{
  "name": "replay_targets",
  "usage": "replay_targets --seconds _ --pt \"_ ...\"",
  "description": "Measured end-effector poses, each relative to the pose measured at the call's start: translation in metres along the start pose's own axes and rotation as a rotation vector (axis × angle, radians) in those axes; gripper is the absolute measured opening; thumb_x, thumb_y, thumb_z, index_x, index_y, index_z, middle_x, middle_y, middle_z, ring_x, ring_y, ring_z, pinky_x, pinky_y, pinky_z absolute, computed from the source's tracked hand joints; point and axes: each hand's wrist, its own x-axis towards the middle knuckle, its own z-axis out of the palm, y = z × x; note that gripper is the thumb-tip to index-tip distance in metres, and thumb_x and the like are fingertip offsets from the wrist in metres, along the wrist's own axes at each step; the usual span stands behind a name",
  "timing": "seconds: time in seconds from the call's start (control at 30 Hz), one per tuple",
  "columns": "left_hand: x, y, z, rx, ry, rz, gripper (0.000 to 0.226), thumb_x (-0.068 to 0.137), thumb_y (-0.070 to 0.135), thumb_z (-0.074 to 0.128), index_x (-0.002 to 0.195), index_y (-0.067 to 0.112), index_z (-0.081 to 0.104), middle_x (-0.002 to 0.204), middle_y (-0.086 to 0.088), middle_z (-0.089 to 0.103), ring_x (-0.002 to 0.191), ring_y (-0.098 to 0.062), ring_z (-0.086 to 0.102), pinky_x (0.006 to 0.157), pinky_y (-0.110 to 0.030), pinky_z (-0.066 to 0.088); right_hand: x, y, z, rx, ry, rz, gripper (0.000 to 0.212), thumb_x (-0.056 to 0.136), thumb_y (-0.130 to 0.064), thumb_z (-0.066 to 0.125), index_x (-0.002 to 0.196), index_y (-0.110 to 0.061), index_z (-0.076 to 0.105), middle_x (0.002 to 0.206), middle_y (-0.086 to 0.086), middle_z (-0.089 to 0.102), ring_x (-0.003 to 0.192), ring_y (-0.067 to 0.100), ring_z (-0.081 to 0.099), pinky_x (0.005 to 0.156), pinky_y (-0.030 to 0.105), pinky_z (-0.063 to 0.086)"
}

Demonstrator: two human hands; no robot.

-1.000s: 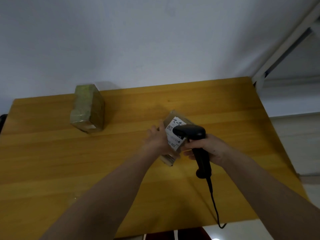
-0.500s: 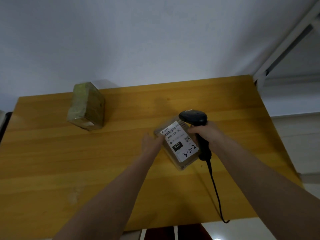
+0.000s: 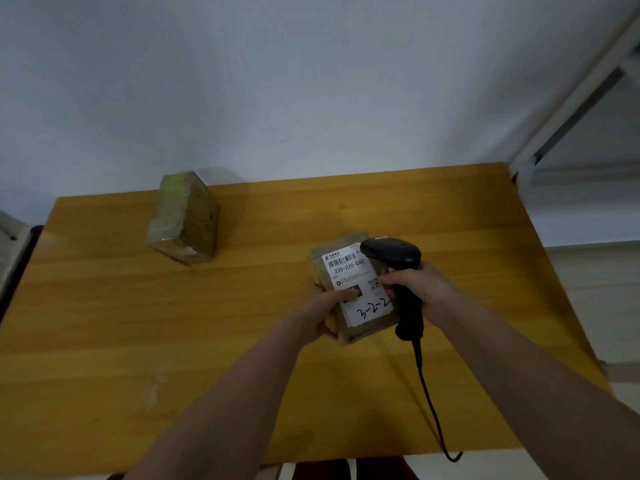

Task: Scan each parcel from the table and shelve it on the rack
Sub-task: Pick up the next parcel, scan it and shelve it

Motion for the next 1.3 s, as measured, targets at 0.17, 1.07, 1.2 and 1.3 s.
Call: replay_targets --seconds 0.17,1.07,1.2,1.3 --pt "-0.023 0.054 -0.022 0.012 0.129 0.200 0.069 0.067 0.003 0.084 0.126 0.007 0.048 0.121 -0.008 0.064 0.112 -0.031 0.061 0.093 -0.059 0.050 -0.029 -0.020 0.014 -0.013 0.035 -0.168 0.013 0.078 -0.001 0.070 0.083 -0.011 0.064 0.082 0.008 0.062 0.080 0.025 0.058 0.067 0.033 0.044" --pt "-0.059 0.098 -0.035 0.051 0.140 0.454 0.084 0.059 -0.002 0.087 0.130 0.015 0.045 0.125 -0.005 0.062 0.120 -0.032 0.055 0.096 -0.058 0.048 -0.130 -0.008 0.027 -0.063 0.072 -0.483 0.008 0.085 -0.006 0.065 0.091 -0.012 0.067 0.090 0.022 0.061 0.089 0.037 0.057 0.085 0.037 0.050" --pt "-0.046 0.077 -0.008 0.117 0.025 0.359 0.078 0.059 0.001 0.088 0.125 0.016 0.049 0.120 -0.002 0.064 0.118 -0.030 0.056 0.099 -0.057 0.044 -0.136 0.017 0.011 0.053 0.150 -0.426 0.020 0.084 -0.006 0.067 0.093 -0.023 0.064 0.083 -0.003 0.064 0.083 0.011 0.062 0.056 0.014 0.049" --pt "-0.041 0.059 0.022 0.188 -0.074 0.285 0.077 0.057 0.001 0.089 0.123 0.018 0.052 0.117 -0.002 0.066 0.115 -0.029 0.058 0.099 -0.056 0.045 -0.146 0.038 -0.011 0.118 0.230 -0.382 0.022 0.083 -0.001 0.066 0.100 -0.014 0.065 0.085 -0.005 0.066 0.079 0.004 0.059 0.050 0.004 0.042"
